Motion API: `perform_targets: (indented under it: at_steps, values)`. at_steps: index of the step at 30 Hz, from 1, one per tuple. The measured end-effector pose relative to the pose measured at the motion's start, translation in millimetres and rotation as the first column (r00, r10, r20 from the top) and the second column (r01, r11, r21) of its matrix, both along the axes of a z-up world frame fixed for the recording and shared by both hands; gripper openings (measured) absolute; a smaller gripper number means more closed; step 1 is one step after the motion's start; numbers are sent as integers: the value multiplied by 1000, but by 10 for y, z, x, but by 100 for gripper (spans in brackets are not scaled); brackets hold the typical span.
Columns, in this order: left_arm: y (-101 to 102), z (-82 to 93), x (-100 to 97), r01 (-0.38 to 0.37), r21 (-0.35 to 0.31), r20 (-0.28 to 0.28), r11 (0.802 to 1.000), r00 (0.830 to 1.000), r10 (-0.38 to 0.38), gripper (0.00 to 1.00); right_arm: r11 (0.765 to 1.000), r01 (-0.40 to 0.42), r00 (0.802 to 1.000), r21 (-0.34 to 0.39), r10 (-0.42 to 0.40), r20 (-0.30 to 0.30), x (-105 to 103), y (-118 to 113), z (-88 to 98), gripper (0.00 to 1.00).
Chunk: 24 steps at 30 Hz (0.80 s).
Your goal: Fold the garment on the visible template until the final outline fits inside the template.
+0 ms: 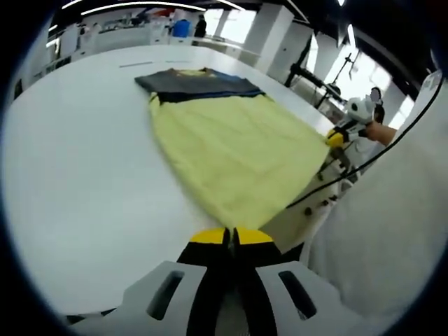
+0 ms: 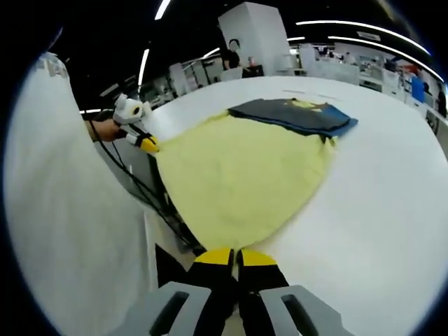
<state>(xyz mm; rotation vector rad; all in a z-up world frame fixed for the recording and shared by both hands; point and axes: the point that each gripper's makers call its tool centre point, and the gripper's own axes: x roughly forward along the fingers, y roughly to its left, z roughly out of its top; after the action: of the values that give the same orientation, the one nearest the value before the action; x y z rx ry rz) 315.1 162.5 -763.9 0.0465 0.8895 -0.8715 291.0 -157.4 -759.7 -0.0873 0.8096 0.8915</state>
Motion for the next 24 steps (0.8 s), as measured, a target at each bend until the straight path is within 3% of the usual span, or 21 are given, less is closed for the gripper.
perform_targets:
  at_steps: [10,24]
  values:
    - [-59,225,118,28,2,65,1000,997,-28,0,1000,20,999,23,-21,48,178,1,214,0]
    - [-117,554,487,31,-9,172,999,985,-29,0,997,62,992,46,-66,103,553,-37,498,0]
